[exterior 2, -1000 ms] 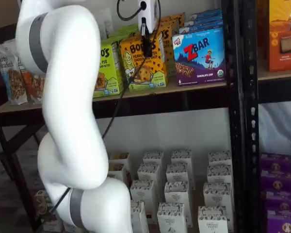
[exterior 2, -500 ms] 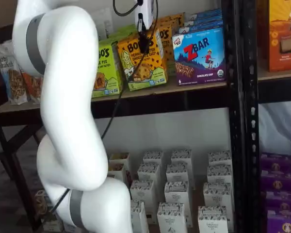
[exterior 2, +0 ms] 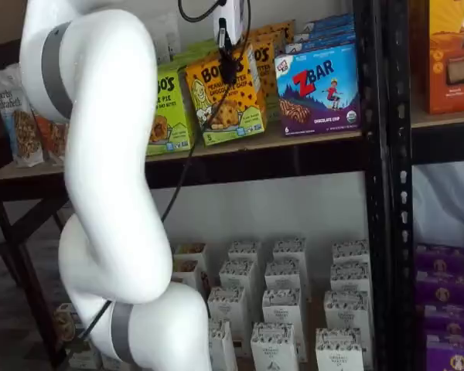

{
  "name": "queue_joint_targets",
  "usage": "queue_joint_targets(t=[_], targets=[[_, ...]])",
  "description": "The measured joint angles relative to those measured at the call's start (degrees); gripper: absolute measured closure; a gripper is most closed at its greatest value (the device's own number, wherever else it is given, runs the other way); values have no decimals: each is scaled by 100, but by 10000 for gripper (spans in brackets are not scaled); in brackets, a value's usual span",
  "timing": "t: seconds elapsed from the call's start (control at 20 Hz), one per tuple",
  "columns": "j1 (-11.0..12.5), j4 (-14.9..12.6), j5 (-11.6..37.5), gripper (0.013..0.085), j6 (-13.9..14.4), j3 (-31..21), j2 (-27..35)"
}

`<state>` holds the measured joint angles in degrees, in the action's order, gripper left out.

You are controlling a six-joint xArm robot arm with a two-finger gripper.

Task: Pick up the orange box on the top shelf, the fifth box from the left

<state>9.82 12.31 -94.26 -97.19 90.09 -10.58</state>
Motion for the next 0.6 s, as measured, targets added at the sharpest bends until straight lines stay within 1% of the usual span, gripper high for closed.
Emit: queue_joint_targets(t=[0.3, 0.45, 0.6], targets=[[-50, -39, -173, 570, 66, 13, -116], [-115, -151, -308, 570, 121, -1, -220], [-132, -192, -486, 570, 145, -1, -315]])
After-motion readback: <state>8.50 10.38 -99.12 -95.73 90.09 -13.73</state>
